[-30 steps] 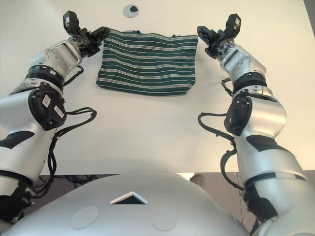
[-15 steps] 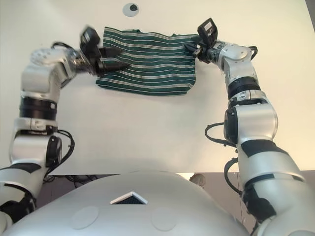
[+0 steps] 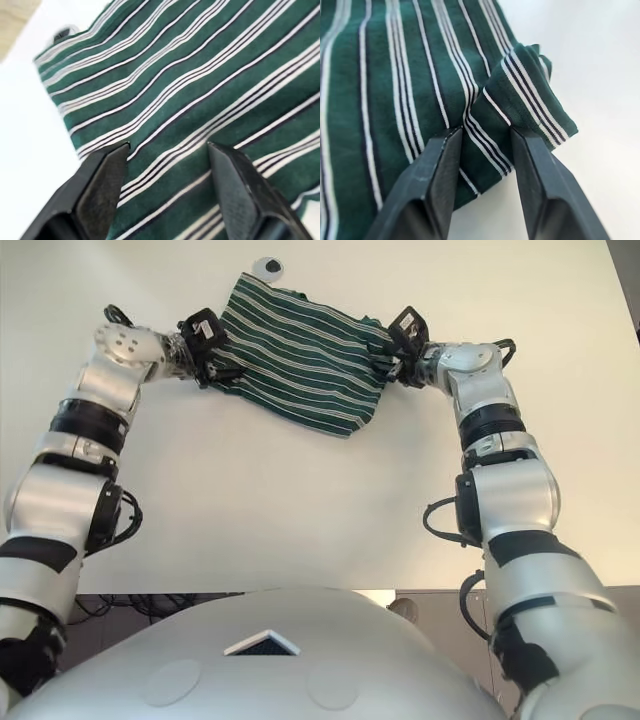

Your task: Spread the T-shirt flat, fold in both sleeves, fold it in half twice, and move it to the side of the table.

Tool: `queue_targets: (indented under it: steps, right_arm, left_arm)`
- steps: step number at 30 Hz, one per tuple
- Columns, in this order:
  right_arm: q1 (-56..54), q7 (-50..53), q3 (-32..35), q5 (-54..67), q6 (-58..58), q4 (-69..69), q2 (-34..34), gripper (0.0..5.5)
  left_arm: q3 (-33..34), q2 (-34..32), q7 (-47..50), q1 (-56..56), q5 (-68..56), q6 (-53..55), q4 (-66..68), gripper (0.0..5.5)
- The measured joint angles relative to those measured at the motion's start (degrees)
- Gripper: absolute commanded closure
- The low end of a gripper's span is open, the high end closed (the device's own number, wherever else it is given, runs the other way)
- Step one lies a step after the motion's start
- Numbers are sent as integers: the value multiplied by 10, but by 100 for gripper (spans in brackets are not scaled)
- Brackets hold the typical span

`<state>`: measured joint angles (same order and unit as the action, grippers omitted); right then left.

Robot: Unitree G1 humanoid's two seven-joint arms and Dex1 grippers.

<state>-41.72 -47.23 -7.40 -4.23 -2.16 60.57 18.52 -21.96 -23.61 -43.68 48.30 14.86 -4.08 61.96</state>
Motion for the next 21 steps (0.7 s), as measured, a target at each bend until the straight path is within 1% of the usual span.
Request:
queue_targets:
  steps: [1,3,6,10,12,13,14,15,17,18,19,21]
  right_arm:
    - [28,-1,5,14,-23,-54,-2,380]
    - [67,11,12,22,-71,-150,2,380]
    - [132,20,33,42,-181,-317,4,380]
    - [215,23,46,60,-322,-506,8,380]
    - [262,34,50,52,-412,-614,44,380]
    - [279,40,54,44,-446,-655,59,359]
    - [299,45,59,40,-488,-702,78,350]
    - [316,53,77,44,-539,-762,92,334]
    - [315,68,140,90,-602,-856,78,302]
    - [299,72,166,114,-605,-873,59,291]
    - [284,74,187,141,-604,-870,38,284]
    - [279,75,207,177,-582,-842,20,284]
  left_arm:
    - [-15,4,7,24,23,-29,35,267]
    - [-27,8,12,45,42,-63,64,267]
    - [-24,10,12,65,41,-93,80,267]
    - [-24,10,13,67,41,-112,95,267]
    - [-24,10,13,70,42,-117,103,267]
    - [-24,9,13,70,42,-121,107,265]
    - [-24,8,13,71,42,-125,111,265]
    - [-18,6,8,72,41,-128,117,265]
    - [27,-1,-46,69,5,-130,135,265]
    - [55,-6,-72,66,-21,-126,140,265]
    - [92,-9,-98,65,-57,-123,140,265]
    - [154,-14,-147,66,-115,-97,139,265]
